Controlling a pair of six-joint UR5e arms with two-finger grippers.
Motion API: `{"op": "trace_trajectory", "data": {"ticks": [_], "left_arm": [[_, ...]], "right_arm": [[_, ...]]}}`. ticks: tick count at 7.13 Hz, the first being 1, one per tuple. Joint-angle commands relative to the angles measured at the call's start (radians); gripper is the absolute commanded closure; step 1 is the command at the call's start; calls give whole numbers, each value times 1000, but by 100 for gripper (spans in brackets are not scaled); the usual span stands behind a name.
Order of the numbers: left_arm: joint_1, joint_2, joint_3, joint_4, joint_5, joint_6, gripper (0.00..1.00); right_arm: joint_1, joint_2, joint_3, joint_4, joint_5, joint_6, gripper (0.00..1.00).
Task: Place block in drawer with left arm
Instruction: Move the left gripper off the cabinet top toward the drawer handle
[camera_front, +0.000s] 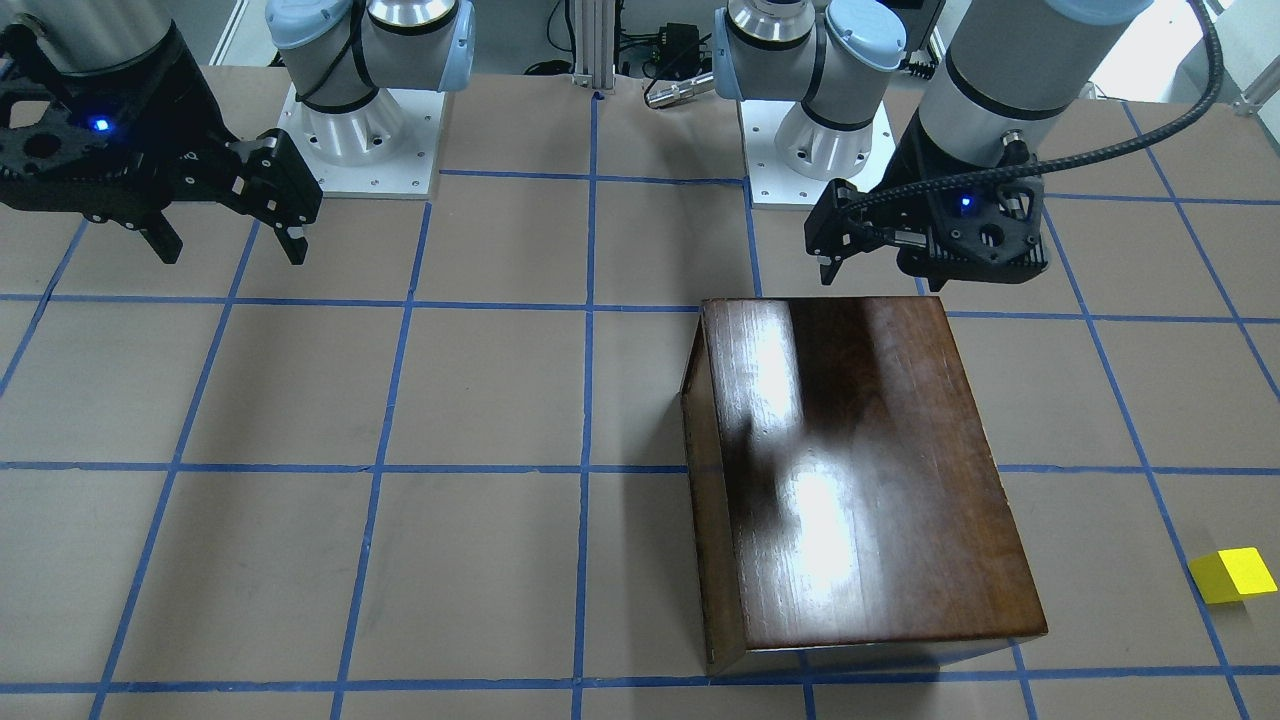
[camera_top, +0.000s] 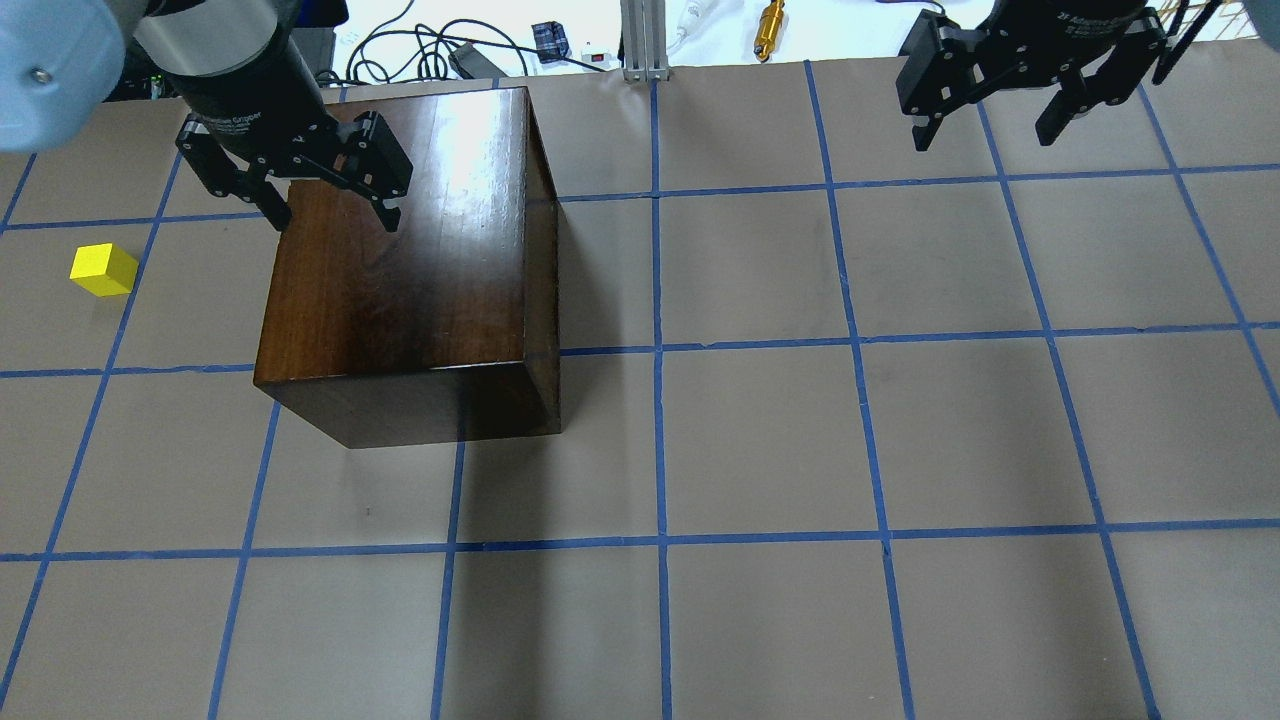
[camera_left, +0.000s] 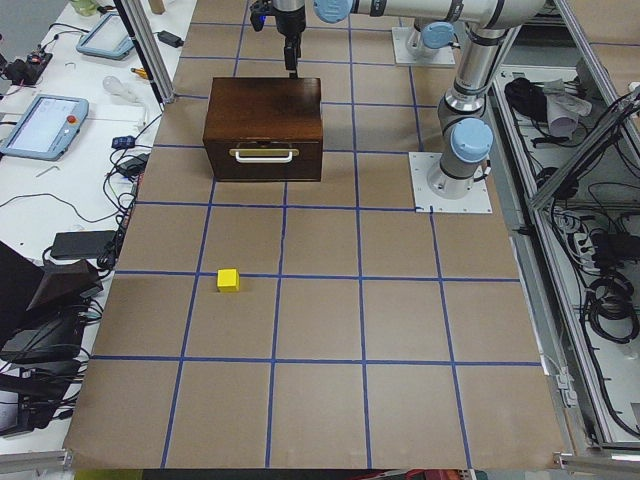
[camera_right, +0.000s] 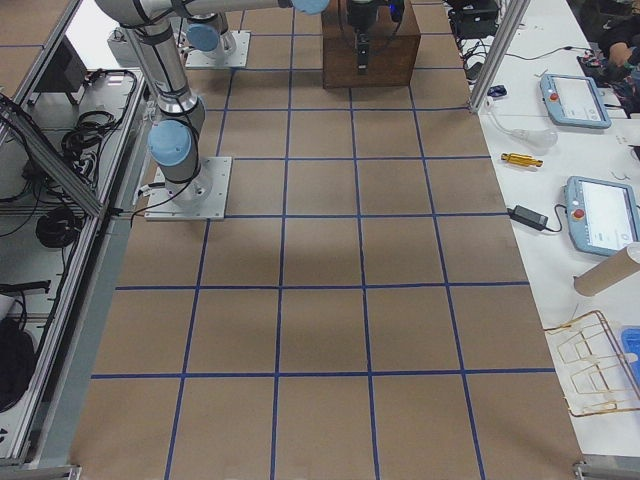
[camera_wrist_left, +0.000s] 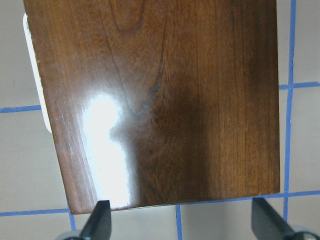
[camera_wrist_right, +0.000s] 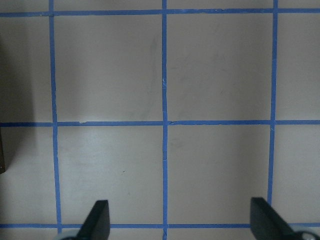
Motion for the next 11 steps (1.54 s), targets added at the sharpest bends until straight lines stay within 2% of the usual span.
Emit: {"op": "trace_trajectory", "data": {"ticks": [1,2,4,6,8,9,11], "left_arm": [[93,-25,16,7,-14,57,0],[173,-41,22,7,-36,117,0],[294,-76,22,3,-137,202,0],[394,-119,9,-3,-162,359,0],[440,-200,8,7,-231,394,0],[455,-237,7,16,-234,473,0],[474,-282,-5,24,-248,490,1]], "right_arm": [[1,1,0,0,-1,0,0],[1,1,0,0,-1,0,0],[1,1,0,0,-1,0,0],[-1,1,0,0,-1,0,0],[1,1,0,0,-1,0,0],[-1,1,0,0,-1,0,0],[1,1,0,0,-1,0,0]]}}
